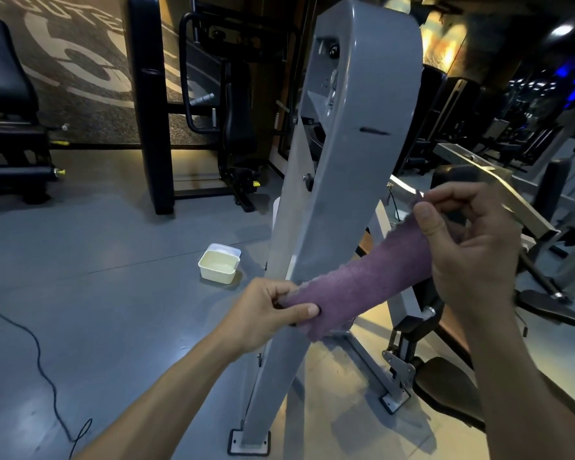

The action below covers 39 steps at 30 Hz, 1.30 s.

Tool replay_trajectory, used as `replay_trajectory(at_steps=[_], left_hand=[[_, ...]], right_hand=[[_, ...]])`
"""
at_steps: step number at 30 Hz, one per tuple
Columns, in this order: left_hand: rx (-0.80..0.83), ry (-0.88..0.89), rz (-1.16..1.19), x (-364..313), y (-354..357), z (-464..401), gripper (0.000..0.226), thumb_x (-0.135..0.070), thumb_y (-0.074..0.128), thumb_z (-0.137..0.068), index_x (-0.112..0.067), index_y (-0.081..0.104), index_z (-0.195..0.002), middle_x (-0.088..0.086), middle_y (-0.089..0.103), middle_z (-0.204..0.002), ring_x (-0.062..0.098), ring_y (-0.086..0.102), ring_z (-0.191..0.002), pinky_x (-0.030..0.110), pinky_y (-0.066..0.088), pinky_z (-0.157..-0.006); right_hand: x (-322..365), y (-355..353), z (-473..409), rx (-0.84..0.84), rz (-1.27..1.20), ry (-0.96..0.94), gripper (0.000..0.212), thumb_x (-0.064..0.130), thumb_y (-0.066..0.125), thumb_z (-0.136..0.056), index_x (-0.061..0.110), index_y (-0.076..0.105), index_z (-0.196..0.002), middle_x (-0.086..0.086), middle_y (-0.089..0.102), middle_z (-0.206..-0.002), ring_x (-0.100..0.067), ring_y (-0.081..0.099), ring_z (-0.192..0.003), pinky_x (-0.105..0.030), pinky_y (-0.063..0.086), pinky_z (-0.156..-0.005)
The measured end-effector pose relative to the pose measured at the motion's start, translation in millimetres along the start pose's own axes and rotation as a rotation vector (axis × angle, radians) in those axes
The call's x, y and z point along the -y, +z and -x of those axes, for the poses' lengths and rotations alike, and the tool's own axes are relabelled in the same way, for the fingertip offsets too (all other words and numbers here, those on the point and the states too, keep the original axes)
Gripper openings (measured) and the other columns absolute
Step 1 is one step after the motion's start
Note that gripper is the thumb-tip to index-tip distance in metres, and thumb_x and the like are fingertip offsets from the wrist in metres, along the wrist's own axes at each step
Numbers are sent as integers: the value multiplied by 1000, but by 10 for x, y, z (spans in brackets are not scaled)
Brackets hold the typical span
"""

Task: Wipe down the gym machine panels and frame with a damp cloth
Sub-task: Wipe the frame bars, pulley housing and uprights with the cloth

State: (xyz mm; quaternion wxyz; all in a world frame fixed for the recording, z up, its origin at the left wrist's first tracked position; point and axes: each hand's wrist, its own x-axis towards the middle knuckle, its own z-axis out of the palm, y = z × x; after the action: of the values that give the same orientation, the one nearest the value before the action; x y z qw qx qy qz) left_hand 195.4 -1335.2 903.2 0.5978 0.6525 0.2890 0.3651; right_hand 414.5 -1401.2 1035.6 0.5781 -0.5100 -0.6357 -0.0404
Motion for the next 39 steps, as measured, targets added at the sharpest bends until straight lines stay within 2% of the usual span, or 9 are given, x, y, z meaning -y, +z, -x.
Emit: replay_trajectory(at_steps=[7,14,17,20,26,28,30,33,39], left_hand=[[-10,-62,-4,10,-86,-2,2,-3,76,-89,-1,76,-88,7,75,-80,15,71,-77,29,61,-79],[129,-132,-58,-76,-209,22,46,1,58,-102,-25,75,-69,-11,69,-70,5,68,-74,25,58,-82],[158,-153,-97,-92,-300,0,30,-1,56,-104,-15,74,-84,-5,71,-78,9,69,-81,24,57,-84],[51,-195,-88,-62,-319,-50,20,-5,55,-106,13,61,-101,9,65,-86,17,65,-82,28,60,-83],[-416,-307,279,-57,-63,-184,14,-12,60,-104,-7,72,-101,-1,74,-77,10,70,-67,38,65,-72],[-519,-270,284,-22,-30,-233,16,-16,61,-104,-6,72,-103,1,75,-85,13,73,-78,34,64,-71],[-603,-198,161,38,-53,-252,18,-21,64,-103,-6,73,-99,7,76,-90,22,72,-91,41,64,-79],[-658,-75,-127,107,-143,-211,24,-34,68,-97,-11,75,-90,10,75,-82,32,72,-85,55,61,-79],[-622,27,-384,126,-207,-201,28,-33,63,-102,-13,71,-85,6,72,-74,32,68,-77,54,56,-72]], right_hand=[[-353,23,197,-90,74,167,21,21,64,-98,31,58,-115,6,64,-104,2,59,-100,-4,44,-77],[-557,17,366,-102,31,304,21,20,62,-100,31,60,-118,18,64,-107,9,59,-104,-17,48,-80],[-669,11,485,-113,41,347,20,18,62,-100,29,61,-117,8,66,-108,8,59,-101,-14,48,-74],[-716,60,612,-144,30,393,21,17,61,-101,22,61,-122,5,64,-109,4,61,-98,-13,49,-71],[-659,254,889,-193,-50,496,24,27,56,-104,23,51,-127,1,58,-113,-2,62,-99,-19,53,-68],[-644,309,966,-216,-45,514,22,24,55,-105,23,50,-126,5,57,-111,1,61,-99,-18,52,-71],[-628,354,1039,-241,-42,528,21,18,54,-105,20,49,-125,14,53,-108,11,58,-98,-12,50,-67],[-665,392,1164,-288,-29,564,21,16,55,-105,24,49,-123,25,52,-103,10,58,-99,-17,49,-72],[-785,488,1396,-259,-102,722,22,23,55,-105,28,59,-126,11,59,-115,-7,56,-112,-22,48,-75]])
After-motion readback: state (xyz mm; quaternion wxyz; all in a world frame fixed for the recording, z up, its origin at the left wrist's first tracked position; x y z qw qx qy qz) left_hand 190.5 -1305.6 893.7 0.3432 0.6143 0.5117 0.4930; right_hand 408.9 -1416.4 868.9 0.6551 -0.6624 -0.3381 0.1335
